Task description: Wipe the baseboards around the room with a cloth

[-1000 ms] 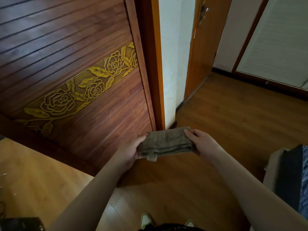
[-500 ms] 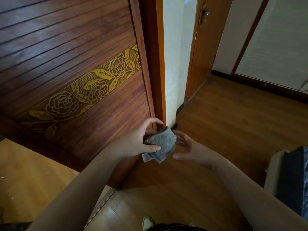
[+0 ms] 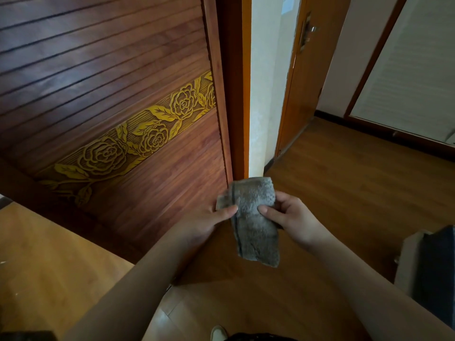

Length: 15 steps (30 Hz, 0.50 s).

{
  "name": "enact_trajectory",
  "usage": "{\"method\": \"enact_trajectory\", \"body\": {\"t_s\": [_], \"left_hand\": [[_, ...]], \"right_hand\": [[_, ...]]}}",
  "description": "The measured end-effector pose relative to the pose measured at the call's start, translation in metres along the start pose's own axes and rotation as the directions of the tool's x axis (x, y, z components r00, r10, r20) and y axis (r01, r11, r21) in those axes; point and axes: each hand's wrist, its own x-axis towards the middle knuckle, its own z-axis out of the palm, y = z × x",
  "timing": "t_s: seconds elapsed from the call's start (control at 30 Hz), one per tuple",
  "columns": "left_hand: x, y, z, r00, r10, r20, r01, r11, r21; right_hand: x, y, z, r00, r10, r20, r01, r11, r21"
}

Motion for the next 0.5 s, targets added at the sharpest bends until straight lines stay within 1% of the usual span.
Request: {"method": "enact_trajectory", "body": {"t_s": [0.1,0.2,0.23,0.4,0.5], "left_hand": [[0.001,-0.008,0.002,1.0,0.01,0.007,-0.01,0.998,0.061],[0.002,-0.006,0.004,0.998,0.036,-0.043,-0.027,0.978,0.206],[0.004,-0.007,0.004,0.998,0.048,-0.043,-0.037,0.974,0.223],[0.005,-0.004,0.011,0.99,0.126,-0.068,-0.105,0.961,0.256],[0.006,-0.002,0.012,0.987,0.136,-0.084,-0.101,0.939,0.328]], "right_hand": [[0.003,-0.003,0.0,0.998,0.04,-0.043,-0.036,0.996,0.081],[0.006,-0.001,-0.002,0.991,0.063,-0.118,-0.063,0.998,0.011],[0.007,0.001,-0.003,0.99,0.076,-0.12,-0.079,0.997,-0.018],[0.0,0.007,-0.005,0.989,0.146,0.01,-0.145,0.987,-0.07],[-0.003,0.011,-0.006,0.987,0.159,0.028,-0.158,0.987,-0.03]]}}
